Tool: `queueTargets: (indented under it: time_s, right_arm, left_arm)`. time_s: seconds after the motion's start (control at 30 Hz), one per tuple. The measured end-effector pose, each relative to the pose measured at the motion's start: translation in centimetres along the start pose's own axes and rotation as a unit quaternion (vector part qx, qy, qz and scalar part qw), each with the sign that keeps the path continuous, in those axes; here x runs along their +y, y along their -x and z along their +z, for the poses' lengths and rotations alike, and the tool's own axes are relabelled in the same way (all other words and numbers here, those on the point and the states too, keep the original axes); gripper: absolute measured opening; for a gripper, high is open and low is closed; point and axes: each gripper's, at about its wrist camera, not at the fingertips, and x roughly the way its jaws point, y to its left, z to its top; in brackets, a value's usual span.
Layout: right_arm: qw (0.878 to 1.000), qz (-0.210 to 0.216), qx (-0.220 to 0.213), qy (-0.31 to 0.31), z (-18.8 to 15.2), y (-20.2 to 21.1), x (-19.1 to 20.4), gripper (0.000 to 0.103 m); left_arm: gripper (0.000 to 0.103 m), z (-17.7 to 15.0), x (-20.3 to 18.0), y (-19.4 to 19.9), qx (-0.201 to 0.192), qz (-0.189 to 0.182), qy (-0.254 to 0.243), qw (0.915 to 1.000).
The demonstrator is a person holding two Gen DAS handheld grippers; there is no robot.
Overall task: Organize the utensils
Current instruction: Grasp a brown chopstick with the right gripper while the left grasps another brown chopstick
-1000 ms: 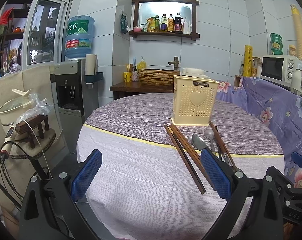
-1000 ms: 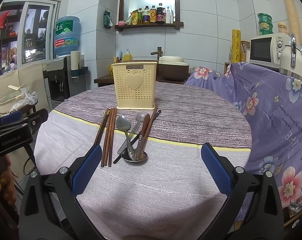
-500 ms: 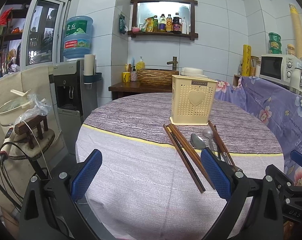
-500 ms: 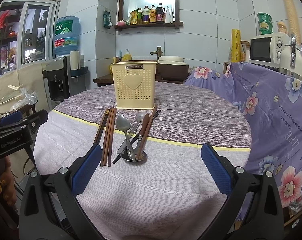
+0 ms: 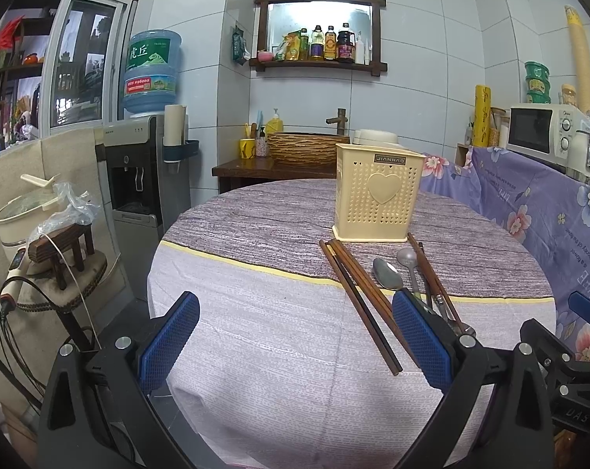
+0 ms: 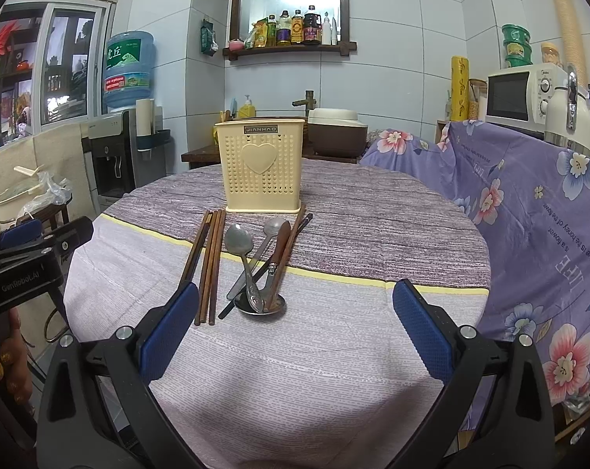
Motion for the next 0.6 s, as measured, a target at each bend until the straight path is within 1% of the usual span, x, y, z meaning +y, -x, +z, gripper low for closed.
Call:
queueTargets:
  time_s: [0.47,0.6]
  right_arm:
    - [1.000,-0.008,0.010,-0.001,-0.2,-0.7,-0.1,0.098]
    - [0.999,-0.020,0.026,-0.006,0.1,-2.0,-0.7,0.098]
  left_arm:
    - [0.098,-0.1,0.3,-0.7,0.011,-0.005,0.000,0.9999]
    - [0.098,0.0,0.5,-1.9,0.033,-0.004,0.005,0.9994]
